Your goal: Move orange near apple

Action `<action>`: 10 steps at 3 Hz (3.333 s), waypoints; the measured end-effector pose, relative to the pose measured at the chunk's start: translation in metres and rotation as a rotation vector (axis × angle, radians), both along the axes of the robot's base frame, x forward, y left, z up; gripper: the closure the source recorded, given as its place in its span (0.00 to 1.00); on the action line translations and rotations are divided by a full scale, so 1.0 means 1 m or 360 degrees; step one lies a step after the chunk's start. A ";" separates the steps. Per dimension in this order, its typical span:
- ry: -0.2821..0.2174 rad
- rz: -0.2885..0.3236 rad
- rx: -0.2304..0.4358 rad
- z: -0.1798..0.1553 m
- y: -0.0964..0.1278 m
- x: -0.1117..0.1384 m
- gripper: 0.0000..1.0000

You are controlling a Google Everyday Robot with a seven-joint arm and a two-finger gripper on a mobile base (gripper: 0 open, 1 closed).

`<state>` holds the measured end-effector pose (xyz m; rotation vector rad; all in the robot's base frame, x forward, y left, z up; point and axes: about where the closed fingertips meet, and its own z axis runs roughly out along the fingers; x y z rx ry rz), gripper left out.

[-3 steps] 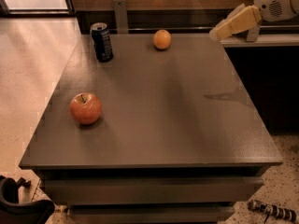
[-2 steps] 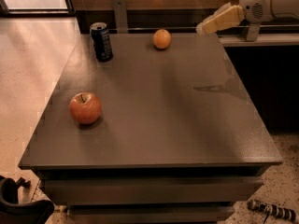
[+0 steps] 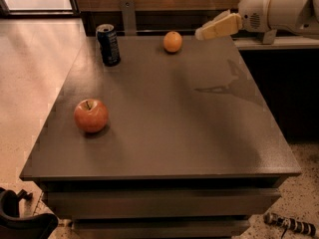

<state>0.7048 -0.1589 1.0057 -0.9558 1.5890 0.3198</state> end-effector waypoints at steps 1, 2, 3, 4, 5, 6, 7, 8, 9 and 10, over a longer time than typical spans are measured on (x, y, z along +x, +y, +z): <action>0.0086 -0.0082 0.0066 -0.014 -0.001 0.017 0.00; 0.0166 -0.0160 0.0176 -0.043 -0.007 0.050 0.00; 0.0191 -0.0175 0.0245 -0.071 -0.006 0.081 0.00; 0.0188 -0.0136 0.0305 -0.098 -0.002 0.109 0.00; 0.0213 -0.0039 0.0356 -0.124 0.012 0.136 0.00; 0.0248 0.0030 0.0378 -0.136 0.026 0.147 0.00; 0.0287 0.0042 0.0358 -0.130 0.054 0.147 0.00; 0.0318 0.0040 0.0366 -0.130 0.073 0.143 0.00; 0.0362 0.0051 0.0363 -0.137 0.089 0.140 0.00; 0.0394 0.0063 0.0375 -0.150 0.099 0.144 0.00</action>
Offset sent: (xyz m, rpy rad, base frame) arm 0.0891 -0.0208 -0.0777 0.1931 0.1621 -0.1684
